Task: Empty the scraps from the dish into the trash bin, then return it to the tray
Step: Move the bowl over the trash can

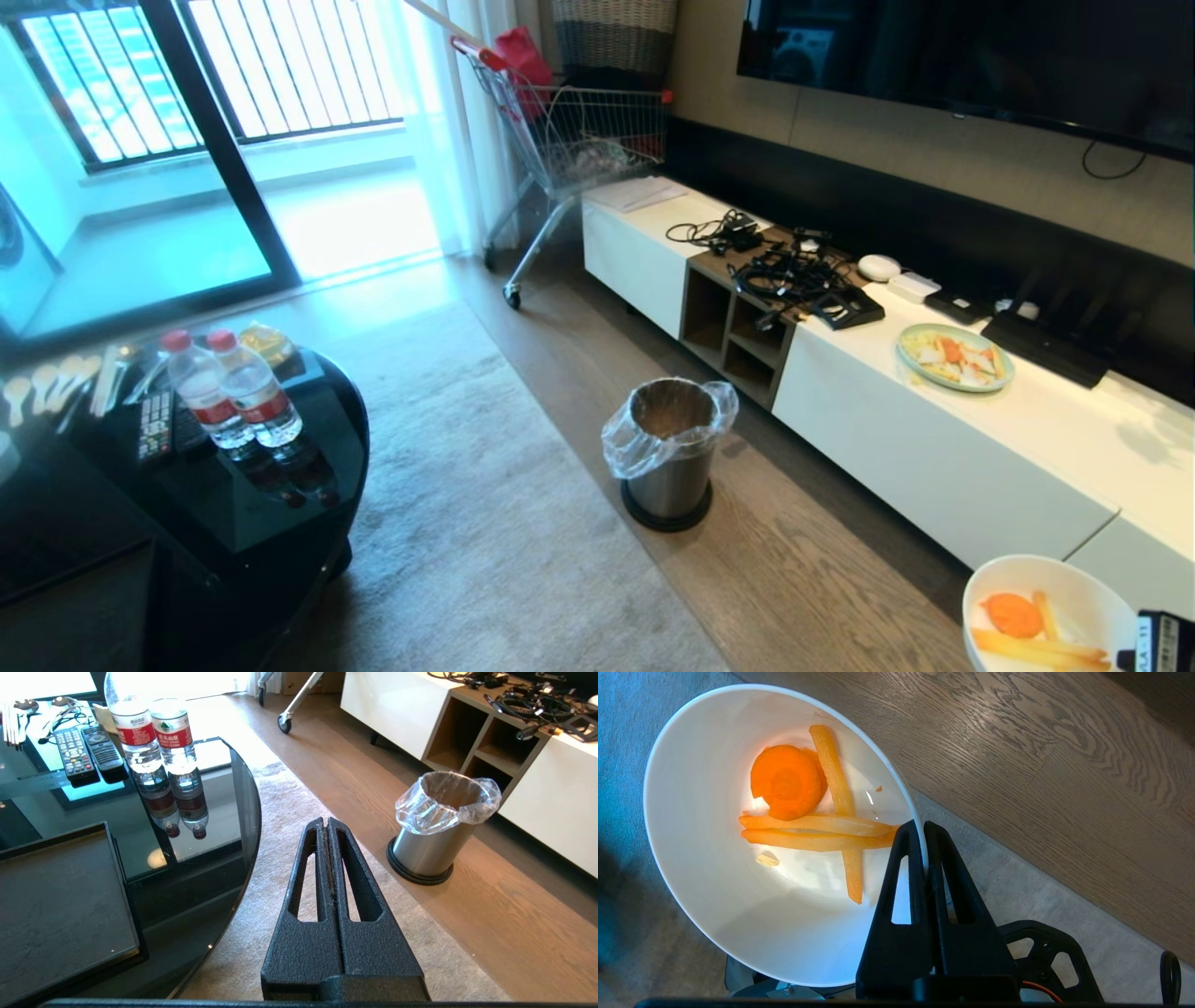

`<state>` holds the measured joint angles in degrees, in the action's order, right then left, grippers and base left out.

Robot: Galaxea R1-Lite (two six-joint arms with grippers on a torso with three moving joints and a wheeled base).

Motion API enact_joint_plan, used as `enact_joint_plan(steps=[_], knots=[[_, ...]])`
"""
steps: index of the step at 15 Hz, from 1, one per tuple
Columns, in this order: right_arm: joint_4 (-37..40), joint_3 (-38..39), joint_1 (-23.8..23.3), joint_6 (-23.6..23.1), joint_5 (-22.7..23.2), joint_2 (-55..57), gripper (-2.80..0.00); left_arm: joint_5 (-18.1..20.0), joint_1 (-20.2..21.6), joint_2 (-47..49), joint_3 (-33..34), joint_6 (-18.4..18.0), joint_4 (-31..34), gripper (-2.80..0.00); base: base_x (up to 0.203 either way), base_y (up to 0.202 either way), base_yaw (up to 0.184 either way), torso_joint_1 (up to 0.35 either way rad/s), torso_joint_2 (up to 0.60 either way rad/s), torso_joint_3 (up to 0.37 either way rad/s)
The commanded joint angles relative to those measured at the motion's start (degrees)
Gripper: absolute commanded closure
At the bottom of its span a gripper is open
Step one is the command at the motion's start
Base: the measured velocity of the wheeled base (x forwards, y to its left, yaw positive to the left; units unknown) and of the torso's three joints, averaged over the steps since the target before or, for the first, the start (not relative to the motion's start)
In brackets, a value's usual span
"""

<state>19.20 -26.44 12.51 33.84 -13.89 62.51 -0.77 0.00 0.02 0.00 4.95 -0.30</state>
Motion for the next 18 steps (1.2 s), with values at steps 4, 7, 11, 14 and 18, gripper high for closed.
enact_joint_plan(steps=[4,7,11,14,18], knots=[[0.14,0.52,-0.03,0.18,-0.53,-0.99,0.00,-0.02,0.00,-0.02,0.00,-0.03,-0.05,0.00,0.000,0.000,0.000,0.000,0.00,0.000],[0.14,0.95,-0.03,0.26,-0.53,-1.25,0.00,-0.02,0.00,-0.02,0.00,-0.03,-0.05,0.00,0.000,0.000,0.000,0.000,0.00,0.000],[-0.04,0.95,0.06,0.26,-0.53,-1.26,0.00,-0.02,0.00,-0.02,0.00,-0.03,-0.05,0.00,0.000,0.000,0.000,0.000,0.00,0.000],[0.05,1.13,0.06,0.26,-0.53,-1.34,0.00,-0.02,0.00,-0.02,0.00,-0.03,-0.05,0.00,0.067,0.000,0.000,-0.002,0.00,0.004],[0.05,1.13,0.06,0.26,-0.53,-1.34,0.00,-0.02,0.00,-0.02,0.00,-0.03,-0.05,0.00,0.186,0.000,0.001,0.005,0.00,0.002]])
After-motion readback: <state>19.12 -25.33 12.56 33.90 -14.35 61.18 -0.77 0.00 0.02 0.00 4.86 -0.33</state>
